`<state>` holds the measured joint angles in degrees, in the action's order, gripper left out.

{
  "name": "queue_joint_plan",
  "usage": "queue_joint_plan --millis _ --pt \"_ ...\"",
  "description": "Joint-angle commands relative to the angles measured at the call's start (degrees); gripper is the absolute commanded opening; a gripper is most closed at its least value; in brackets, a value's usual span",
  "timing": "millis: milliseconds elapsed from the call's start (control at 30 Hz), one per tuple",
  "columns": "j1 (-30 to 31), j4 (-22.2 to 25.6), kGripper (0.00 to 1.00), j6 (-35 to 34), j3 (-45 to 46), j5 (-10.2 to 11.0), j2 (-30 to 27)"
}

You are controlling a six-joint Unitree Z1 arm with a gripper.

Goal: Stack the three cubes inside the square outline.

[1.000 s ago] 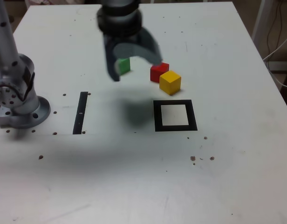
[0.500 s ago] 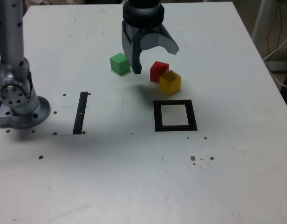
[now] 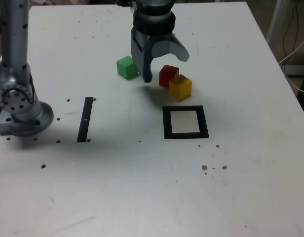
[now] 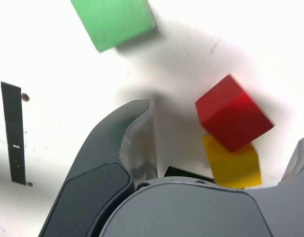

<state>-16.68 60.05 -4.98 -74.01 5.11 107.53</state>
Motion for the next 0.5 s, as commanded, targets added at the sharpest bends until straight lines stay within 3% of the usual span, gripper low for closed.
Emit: queue_joint_plan --millis 0,467 --pt "-0.6 -0.4 0.99 0.0 -0.9 0.6 1.3" --pt "-0.7 -2.9 0.98 -0.1 -2.4 1.2 7.4"
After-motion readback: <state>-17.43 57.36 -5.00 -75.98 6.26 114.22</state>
